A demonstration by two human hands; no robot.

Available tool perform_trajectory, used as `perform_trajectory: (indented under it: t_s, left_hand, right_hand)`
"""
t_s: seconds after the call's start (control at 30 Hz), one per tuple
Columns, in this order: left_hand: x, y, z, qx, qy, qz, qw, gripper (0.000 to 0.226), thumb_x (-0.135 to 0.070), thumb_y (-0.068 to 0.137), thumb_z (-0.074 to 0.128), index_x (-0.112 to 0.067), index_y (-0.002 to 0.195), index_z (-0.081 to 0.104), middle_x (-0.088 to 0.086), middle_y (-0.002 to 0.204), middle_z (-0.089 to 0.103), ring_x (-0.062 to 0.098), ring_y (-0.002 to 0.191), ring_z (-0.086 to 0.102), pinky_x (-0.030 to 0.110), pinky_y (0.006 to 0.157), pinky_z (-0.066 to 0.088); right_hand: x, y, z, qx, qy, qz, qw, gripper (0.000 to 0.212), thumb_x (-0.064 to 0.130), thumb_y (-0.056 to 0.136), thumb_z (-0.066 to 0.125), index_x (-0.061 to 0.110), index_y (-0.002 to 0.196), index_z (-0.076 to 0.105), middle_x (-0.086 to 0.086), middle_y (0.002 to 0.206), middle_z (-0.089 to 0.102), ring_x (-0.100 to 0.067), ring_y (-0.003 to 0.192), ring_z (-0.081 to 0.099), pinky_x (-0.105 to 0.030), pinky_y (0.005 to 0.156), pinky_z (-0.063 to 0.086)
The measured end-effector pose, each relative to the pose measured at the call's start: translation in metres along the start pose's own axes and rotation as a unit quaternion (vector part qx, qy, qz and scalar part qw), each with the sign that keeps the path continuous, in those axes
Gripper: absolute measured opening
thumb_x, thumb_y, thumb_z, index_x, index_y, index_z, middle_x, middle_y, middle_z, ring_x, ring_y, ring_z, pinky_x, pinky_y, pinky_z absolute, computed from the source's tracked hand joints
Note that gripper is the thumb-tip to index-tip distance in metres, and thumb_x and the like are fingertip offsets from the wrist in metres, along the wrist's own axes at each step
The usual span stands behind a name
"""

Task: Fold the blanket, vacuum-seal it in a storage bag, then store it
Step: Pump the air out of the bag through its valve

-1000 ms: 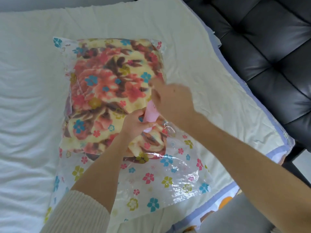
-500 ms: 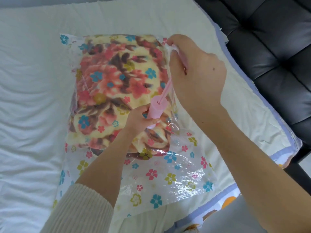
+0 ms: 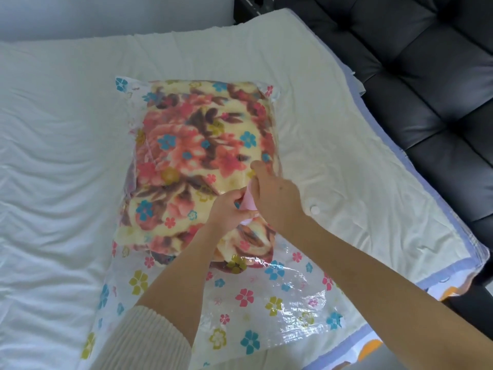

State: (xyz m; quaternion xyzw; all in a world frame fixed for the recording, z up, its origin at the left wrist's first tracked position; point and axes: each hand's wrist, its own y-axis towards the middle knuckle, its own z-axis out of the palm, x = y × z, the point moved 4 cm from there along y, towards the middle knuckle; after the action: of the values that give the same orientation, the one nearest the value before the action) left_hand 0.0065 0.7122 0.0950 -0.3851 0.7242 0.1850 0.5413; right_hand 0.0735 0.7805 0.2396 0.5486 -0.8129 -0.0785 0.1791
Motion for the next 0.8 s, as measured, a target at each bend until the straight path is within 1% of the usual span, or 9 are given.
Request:
perform_trajectory:
  t_s: [0.1, 0.2, 0.23, 0.3, 0.37, 0.47, 0.6, 0.7, 0.8]
  left_hand:
    - [0.003, 0.003, -0.003, -0.001, -0.011, -0.006, 1.0, 0.029, -0.013, 0.067, 0.081, -0.025, 0.086, 0.063, -0.021, 0.076, 0.062, 0.007, 0.074, 0.056, 0.014, 0.063, 0.041]
    - [0.006, 0.006, -0.001, 0.005, -0.007, -0.003, 1.0, 0.03, -0.017, 0.066, 0.083, -0.022, 0.091, 0.066, -0.015, 0.08, 0.065, 0.011, 0.077, 0.057, 0.021, 0.066, 0.042]
    - [0.005, 0.006, 0.0, 0.006, 0.0, -0.005, 1.0, 0.032, -0.017, 0.066, 0.082, -0.018, 0.094, 0.068, -0.012, 0.081, 0.066, 0.014, 0.079, 0.058, 0.022, 0.067, 0.043]
    - [0.004, 0.007, 0.003, 0.009, 0.005, -0.009, 1.0, 0.032, -0.014, 0.063, 0.079, -0.014, 0.093, 0.068, -0.013, 0.075, 0.063, 0.017, 0.076, 0.056, 0.02, 0.063, 0.041]
    - [0.002, 0.006, 0.003, 0.008, -0.001, -0.008, 1.0, 0.035, -0.023, 0.058, 0.077, -0.017, 0.092, 0.068, -0.014, 0.074, 0.062, 0.017, 0.076, 0.056, 0.021, 0.064, 0.041]
    - [0.009, 0.01, 0.001, 0.004, -0.008, -0.013, 1.0, 0.044, -0.029, 0.06, 0.081, -0.02, 0.101, 0.069, -0.007, 0.089, 0.068, 0.018, 0.087, 0.062, 0.031, 0.076, 0.049]
    - [0.008, 0.011, 0.001, 0.01, 0.015, -0.015, 1.0, 0.046, -0.022, 0.065, 0.083, -0.018, 0.109, 0.068, -0.004, 0.095, 0.069, 0.018, 0.091, 0.061, 0.03, 0.078, 0.048]
    - [0.006, 0.009, 0.004, 0.018, 0.021, -0.024, 0.999, 0.036, -0.015, 0.065, 0.079, -0.013, 0.1, 0.069, -0.002, 0.086, 0.067, 0.023, 0.086, 0.061, 0.029, 0.072, 0.047]
    - [0.008, 0.009, 0.002, 0.006, 0.01, -0.026, 1.0, 0.041, -0.022, 0.062, 0.081, -0.013, 0.101, 0.069, -0.003, 0.088, 0.068, 0.022, 0.086, 0.062, 0.032, 0.074, 0.049]
  right_hand:
    - [-0.004, 0.022, -0.037, -0.054, 0.001, -0.014, 0.998, 0.018, 0.017, 0.083, 0.051, 0.013, 0.092, 0.066, 0.001, 0.041, 0.031, -0.023, 0.038, 0.029, -0.015, 0.046, 0.007]
    - [-0.004, 0.024, -0.075, -0.158, 0.047, 0.045, 0.985, 0.024, 0.015, 0.084, 0.046, 0.015, 0.094, 0.067, -0.002, 0.042, 0.041, -0.024, 0.035, 0.032, -0.017, 0.045, 0.015]
    - [-0.007, 0.017, -0.064, -0.144, 0.044, 0.055, 0.987, 0.026, 0.016, 0.084, 0.045, 0.016, 0.099, 0.067, -0.001, 0.044, 0.04, -0.023, 0.036, 0.036, -0.018, 0.045, 0.015]
    - [-0.004, 0.003, -0.02, 0.009, 0.026, 0.055, 0.998, 0.031, 0.015, 0.086, 0.045, 0.015, 0.11, 0.065, 0.002, 0.048, 0.036, -0.023, 0.041, 0.042, -0.019, 0.043, 0.01]
    - [-0.005, 0.007, -0.001, 0.033, -0.012, 0.033, 0.999, 0.026, 0.012, 0.077, 0.048, 0.012, 0.095, 0.067, 0.002, 0.044, 0.029, -0.021, 0.035, 0.037, -0.015, 0.045, 0.002]
    - [-0.007, 0.028, -0.053, -0.065, 0.023, -0.007, 0.998, 0.019, 0.015, 0.076, 0.047, 0.012, 0.084, 0.065, -0.001, 0.043, 0.033, -0.026, 0.034, 0.04, -0.017, 0.046, 0.007]
    - [-0.015, 0.028, -0.08, -0.152, 0.055, 0.093, 0.982, 0.027, 0.017, 0.081, 0.043, 0.018, 0.094, 0.067, -0.002, 0.044, 0.042, -0.025, 0.038, 0.039, -0.02, 0.044, 0.015]
    - [-0.004, 0.006, -0.005, 0.034, -0.024, 0.028, 0.999, 0.028, 0.012, 0.085, 0.049, 0.017, 0.109, 0.064, -0.002, 0.053, 0.044, -0.024, 0.044, 0.042, -0.022, 0.042, 0.011]
    - [-0.006, 0.023, -0.021, 0.017, -0.006, -0.001, 1.0, 0.017, 0.014, 0.067, 0.061, 0.016, 0.082, 0.068, -0.001, 0.039, 0.041, -0.022, 0.03, 0.038, -0.014, 0.047, 0.002]
